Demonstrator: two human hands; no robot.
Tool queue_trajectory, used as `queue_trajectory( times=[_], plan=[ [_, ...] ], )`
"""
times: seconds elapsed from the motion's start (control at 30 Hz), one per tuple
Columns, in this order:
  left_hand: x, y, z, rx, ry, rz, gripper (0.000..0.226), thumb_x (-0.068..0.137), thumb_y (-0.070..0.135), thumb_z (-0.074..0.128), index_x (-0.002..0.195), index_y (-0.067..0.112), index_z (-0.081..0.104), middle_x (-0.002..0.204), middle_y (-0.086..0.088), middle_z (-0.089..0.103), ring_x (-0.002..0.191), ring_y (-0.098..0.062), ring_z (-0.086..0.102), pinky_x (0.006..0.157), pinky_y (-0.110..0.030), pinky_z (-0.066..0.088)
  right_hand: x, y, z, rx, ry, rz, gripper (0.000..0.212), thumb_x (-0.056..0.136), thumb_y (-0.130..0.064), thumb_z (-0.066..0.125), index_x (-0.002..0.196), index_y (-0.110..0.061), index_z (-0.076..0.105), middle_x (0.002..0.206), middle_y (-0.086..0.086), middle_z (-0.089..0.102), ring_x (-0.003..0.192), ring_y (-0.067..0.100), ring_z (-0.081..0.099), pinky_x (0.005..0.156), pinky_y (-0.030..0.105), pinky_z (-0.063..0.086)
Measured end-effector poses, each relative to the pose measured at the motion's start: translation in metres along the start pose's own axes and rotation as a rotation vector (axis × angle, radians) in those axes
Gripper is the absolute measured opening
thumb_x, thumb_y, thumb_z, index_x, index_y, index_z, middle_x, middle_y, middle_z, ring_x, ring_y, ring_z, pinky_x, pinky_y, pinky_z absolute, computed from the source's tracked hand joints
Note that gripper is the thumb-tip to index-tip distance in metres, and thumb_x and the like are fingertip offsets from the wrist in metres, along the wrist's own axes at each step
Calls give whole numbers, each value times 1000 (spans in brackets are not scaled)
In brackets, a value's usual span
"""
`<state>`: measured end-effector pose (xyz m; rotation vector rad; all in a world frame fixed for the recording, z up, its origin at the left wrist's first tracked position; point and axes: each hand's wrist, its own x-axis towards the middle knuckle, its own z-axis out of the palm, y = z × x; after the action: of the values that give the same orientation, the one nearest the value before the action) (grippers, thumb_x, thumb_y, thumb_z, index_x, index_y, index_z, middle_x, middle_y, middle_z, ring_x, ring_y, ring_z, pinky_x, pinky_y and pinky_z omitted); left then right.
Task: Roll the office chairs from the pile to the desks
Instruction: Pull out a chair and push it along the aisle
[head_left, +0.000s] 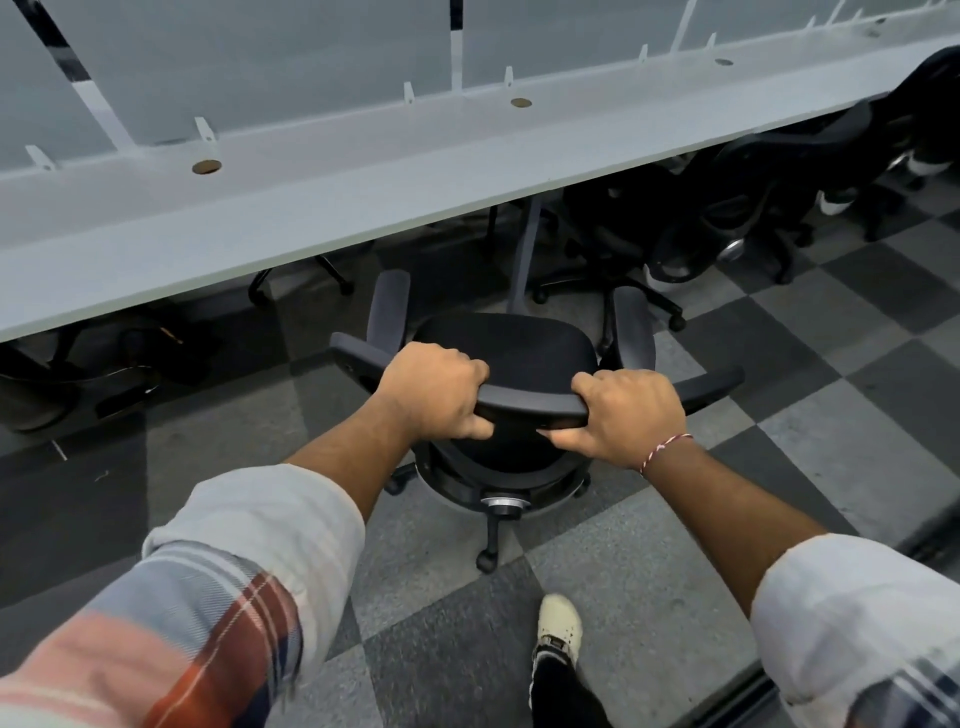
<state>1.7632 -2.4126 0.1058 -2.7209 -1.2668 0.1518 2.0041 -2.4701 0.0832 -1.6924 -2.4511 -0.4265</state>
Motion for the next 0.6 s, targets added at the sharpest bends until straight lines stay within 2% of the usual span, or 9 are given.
queue_trajectory(
  times=[0.1, 0.23, 0.43, 0.6],
  plan=[
    [44, 13, -3, 8, 20, 4, 45, 76, 66, 56, 80, 23, 45, 77, 4, 61, 68, -22, 59, 55, -31, 35, 10, 46, 13, 8, 11, -4, 60, 69, -81, 52, 68, -24, 37, 54, -3, 54, 48, 21, 56, 48, 26, 26],
    [102, 30, -6, 7, -7, 1, 44, 78, 65, 56, 80, 22, 45, 70, 6, 50, 62, -20, 49, 54, -31, 36, 21, 102, 27, 3, 11, 15, 62, 66, -79, 61, 67, -24, 34, 53, -3, 53, 46, 22, 54, 47, 26, 26],
    [183, 51, -14, -18, -36, -22, 40, 76, 63, 58, 78, 24, 46, 71, 6, 55, 62, -18, 52, 56, -31, 43, 38, 176, 42, -14, 1, 44, 59, 66, -79, 59, 66, -24, 36, 51, -5, 50, 45, 19, 52, 49, 26, 25],
    [227, 68, -19, -18, -60, -39, 39, 77, 63, 59, 77, 25, 50, 70, 7, 55, 64, -18, 54, 56, -31, 40, 42, 217, 53, -6, -13, 56, 59, 66, -77, 64, 67, -25, 36, 53, -4, 50, 48, 20, 54, 50, 27, 27]
  ],
)
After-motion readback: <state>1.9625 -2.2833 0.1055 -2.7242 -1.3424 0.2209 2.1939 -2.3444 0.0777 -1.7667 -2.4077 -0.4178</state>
